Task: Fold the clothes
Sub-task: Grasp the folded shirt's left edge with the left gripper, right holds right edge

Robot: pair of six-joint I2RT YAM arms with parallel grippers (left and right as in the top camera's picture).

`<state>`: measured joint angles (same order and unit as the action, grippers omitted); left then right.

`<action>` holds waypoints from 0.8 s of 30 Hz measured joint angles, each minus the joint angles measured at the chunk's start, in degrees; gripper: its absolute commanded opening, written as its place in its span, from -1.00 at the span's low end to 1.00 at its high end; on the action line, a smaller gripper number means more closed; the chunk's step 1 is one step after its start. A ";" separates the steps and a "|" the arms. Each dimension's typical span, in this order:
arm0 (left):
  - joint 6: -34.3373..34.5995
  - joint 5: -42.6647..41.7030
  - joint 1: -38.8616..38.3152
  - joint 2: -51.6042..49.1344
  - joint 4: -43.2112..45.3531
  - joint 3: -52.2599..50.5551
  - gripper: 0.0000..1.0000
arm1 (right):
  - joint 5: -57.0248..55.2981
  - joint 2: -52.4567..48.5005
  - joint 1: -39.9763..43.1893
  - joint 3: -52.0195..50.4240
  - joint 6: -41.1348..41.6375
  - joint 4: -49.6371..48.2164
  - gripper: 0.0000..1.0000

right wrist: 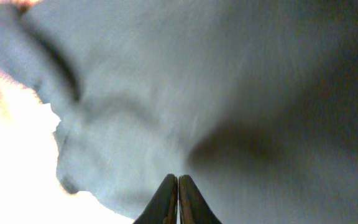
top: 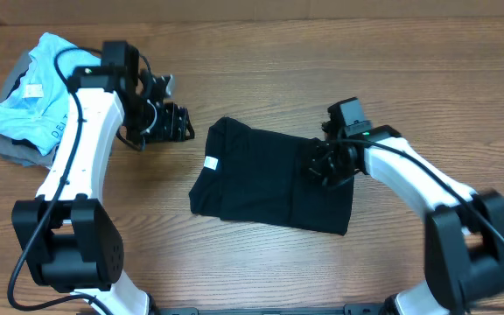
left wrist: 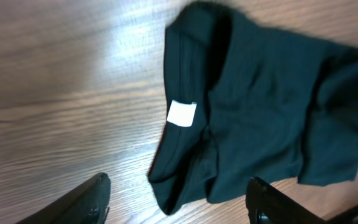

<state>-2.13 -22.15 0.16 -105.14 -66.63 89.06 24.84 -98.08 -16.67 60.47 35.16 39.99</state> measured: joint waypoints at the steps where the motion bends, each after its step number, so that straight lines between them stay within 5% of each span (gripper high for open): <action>1: 0.00 -0.70 0.00 -0.04 2.27 -2.82 0.54 | 0.13 2.29 0.09 0.28 -0.68 1.79 -0.83; 9: 0.00 -6.40 0.00 -0.28 19.04 -18.03 0.57 | -5.57 10.36 0.13 2.40 -2.99 15.12 -0.81; 24: 0.00 -17.16 0.20 -8.33 27.28 -21.00 0.58 | -16.50 0.33 0.13 -4.31 -3.50 8.22 -0.82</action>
<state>-2.13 -39.31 0.36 -113.47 -39.35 68.05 8.34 -97.76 -16.53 56.16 31.66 48.21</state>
